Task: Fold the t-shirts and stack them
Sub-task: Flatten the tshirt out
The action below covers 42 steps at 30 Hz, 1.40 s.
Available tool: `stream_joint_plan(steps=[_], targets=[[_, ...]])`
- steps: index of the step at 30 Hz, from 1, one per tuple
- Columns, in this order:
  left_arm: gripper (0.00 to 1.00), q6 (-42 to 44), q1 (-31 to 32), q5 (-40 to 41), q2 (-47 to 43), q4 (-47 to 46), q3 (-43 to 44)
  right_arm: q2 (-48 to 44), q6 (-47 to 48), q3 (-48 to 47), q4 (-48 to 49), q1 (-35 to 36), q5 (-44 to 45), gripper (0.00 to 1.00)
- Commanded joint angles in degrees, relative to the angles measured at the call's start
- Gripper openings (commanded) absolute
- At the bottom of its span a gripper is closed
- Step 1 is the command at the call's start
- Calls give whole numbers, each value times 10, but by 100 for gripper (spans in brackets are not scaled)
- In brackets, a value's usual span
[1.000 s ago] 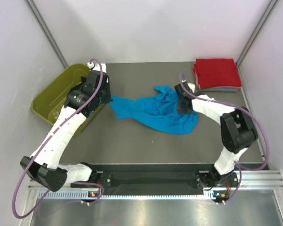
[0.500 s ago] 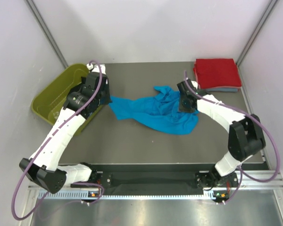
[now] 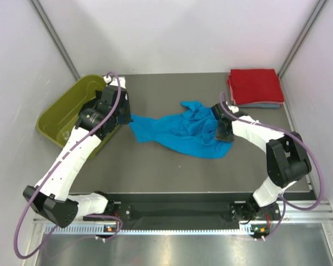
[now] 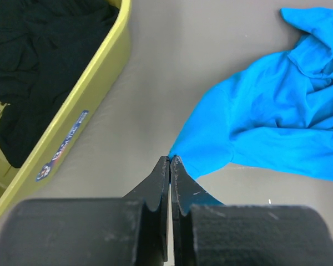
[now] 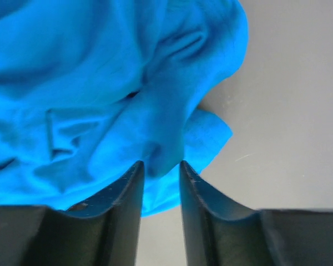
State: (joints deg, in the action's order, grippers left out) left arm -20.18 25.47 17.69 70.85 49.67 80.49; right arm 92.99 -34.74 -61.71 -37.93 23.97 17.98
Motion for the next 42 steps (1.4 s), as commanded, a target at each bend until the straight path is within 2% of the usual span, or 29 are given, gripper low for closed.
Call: stream_joint_plan(steps=[1, 2, 3, 4, 7, 11, 14, 17, 21, 26, 29, 30, 32, 33, 36, 38, 42], targets=[[0, 4, -2, -18, -19, -29, -2, 17, -17, 8, 22, -13, 33, 31], [0, 4, -2, -24, -21, -31, -4, 18, -18, 11, 26, -14, 37, 25], [0, 4, -2, -39, -22, -33, -6, 16, -18, 15, 29, -16, 43, 11], [0, 4, -2, -43, -25, -34, -7, 10, -18, 17, 28, -18, 53, 3], [0, -3, -2, -70, -31, -35, -11, -24, -23, 12, -34, -22, 129, 0], [0, -20, -2, -113, -41, -54, -32, -110, -28, 27, -115, -35, 203, 0], [0, -27, -1, -137, -43, -57, -43, -166, -30, 39, -139, -45, 210, 0], [0, -26, -2, -116, -38, -55, -50, -178, -29, 31, -130, -43, 185, 0], [0, -20, -2, -65, -25, -36, -50, -134, -4, 27, -45, -37, 110, 0], [0, -14, -2, -28, -21, -32, -46, -7, 46, -3, 68, -20, 30, 1], [0, -19, -2, -39, -19, -30, -45, 57, 52, -47, 50, -16, 29, 7], [0, -20, -2, -42, -20, -31, -46, 62, 51, -65, 40, -16, 33, 13], [0, -21, -2, -52, -23, -38, -51, 54, 47, -74, 10, -15, 44, 23], [0, -21, -1, -55, -25, -41, -53, 47, 43, -82, -4, -15, 51, 31], [0, -20, -2, -63, -26, -52, -60, 19, 24, -96, -64, -23, 72, 39], [0, -19, -2, -68, -26, -55, -62, -8, 12, -88, -88, -51, 54, 39], [0, -14, -2, -81, -27, -63, -66, -72, 6, -8, -88, -109, 6, 31]])
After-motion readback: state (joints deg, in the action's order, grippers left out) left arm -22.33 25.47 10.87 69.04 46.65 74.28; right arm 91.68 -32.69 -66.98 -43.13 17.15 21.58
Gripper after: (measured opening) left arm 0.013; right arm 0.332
